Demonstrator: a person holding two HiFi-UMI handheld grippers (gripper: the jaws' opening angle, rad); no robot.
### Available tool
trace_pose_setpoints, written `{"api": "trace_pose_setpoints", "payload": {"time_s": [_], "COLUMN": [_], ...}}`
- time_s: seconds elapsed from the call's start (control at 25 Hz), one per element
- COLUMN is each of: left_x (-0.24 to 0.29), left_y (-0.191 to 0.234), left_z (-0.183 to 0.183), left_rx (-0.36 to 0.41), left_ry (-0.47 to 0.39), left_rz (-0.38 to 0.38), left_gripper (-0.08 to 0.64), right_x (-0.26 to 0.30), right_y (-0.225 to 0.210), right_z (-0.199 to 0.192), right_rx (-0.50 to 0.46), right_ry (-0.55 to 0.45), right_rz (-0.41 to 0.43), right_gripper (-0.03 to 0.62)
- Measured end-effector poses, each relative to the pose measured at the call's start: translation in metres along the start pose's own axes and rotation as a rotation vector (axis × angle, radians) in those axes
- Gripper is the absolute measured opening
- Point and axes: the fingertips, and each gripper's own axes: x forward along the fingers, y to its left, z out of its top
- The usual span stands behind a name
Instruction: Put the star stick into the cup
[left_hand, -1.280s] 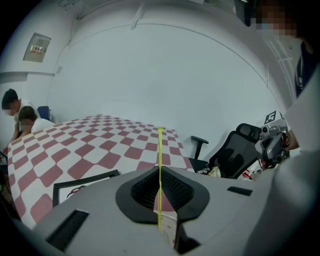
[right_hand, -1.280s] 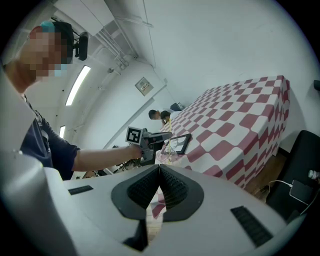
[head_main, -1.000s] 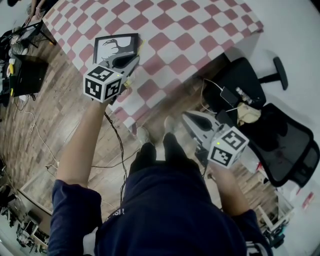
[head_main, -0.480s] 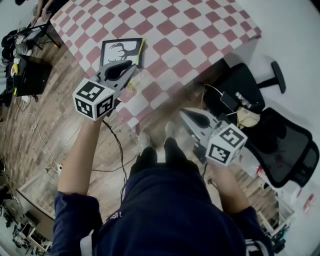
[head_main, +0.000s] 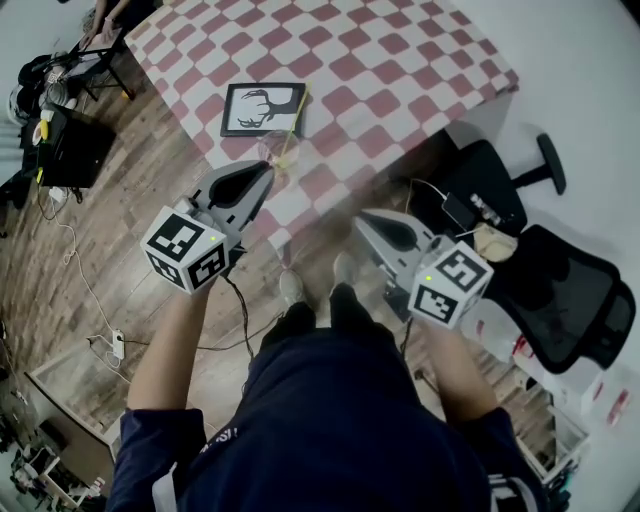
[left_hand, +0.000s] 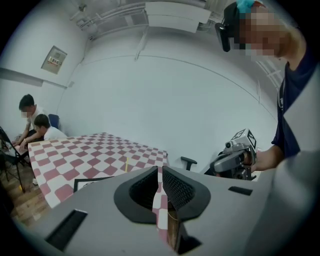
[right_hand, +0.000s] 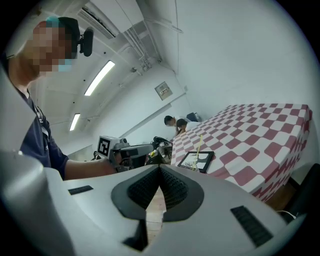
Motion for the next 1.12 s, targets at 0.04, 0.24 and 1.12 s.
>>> {"api": "trace_pose_setpoints", "payload": {"time_s": [0.04,0.24,1.12], "left_x": [-0.006,-0.033,-0.093], "left_y": [-0.006,-0.038,-0.056], "left_z": [-0.004,-0.036,-0.041], "left_rx": [-0.006,-0.043,-0.017], "left_ry": [-0.001,0.014,-0.061], "left_rz": [-0.004,-0.023,0.022], "left_gripper": [0.054,0.048,0.037], "right_x": [0.001,0.007,0.032], "right_y": [0.006,0.035,0.097], "right_z": [0.002,0.006,0.013], "right_rx": [-0.009,-0.045,-0.154], "right_ry": [-0.004,-0.013,-0.040], "right_rz": [0.003,0.028,0.070], "right_gripper": [0.015,0.015,0.014]}}
